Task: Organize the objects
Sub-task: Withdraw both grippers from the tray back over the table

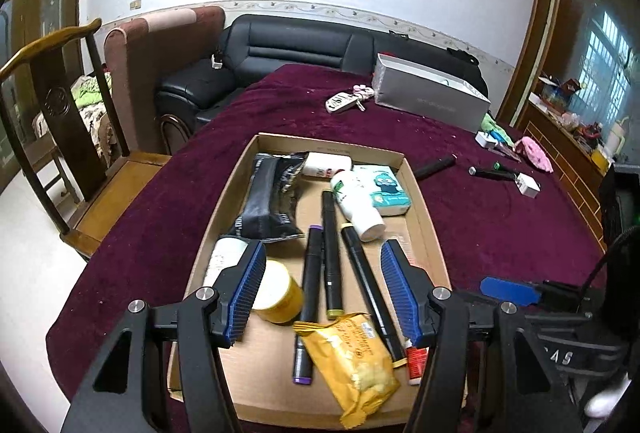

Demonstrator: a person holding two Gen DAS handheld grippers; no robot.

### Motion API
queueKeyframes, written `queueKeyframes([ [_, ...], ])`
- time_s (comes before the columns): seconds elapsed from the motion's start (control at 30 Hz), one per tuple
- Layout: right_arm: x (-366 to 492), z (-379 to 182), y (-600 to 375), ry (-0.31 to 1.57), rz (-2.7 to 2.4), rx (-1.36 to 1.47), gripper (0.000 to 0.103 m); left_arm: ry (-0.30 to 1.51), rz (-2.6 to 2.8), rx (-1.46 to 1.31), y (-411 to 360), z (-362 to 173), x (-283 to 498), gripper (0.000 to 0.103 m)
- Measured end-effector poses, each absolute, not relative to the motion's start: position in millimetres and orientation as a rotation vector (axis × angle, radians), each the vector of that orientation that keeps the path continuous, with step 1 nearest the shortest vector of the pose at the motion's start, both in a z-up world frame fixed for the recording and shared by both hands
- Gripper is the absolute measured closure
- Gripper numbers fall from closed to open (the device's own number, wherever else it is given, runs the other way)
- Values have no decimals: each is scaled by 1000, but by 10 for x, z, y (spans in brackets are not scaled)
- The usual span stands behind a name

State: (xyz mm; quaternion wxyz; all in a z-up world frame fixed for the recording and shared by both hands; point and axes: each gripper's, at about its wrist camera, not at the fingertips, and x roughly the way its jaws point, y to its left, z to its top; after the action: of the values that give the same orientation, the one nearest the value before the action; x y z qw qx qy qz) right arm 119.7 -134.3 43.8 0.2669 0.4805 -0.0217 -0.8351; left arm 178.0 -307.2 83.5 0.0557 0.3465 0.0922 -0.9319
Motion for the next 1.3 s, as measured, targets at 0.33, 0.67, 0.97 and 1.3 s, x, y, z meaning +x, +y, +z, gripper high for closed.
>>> queueKeyframes([
  [0.33,994,395,-685,-190,-2328,1325,51,171,-2861,1122,-2678,865,1565,49],
  [0.67,598,404,155,-344,-2453,1339,50,44,-2958,1232,-2148,1017,907,49],
  [0.97,226,424,1015,-606,-2551,1321,50,-395,-2947,1341,-1482,816,-218,49],
  [1.3,115,317,1492,-729,-2619,1332,47,-319,-2808,1515,-1473,314,-1117,49],
])
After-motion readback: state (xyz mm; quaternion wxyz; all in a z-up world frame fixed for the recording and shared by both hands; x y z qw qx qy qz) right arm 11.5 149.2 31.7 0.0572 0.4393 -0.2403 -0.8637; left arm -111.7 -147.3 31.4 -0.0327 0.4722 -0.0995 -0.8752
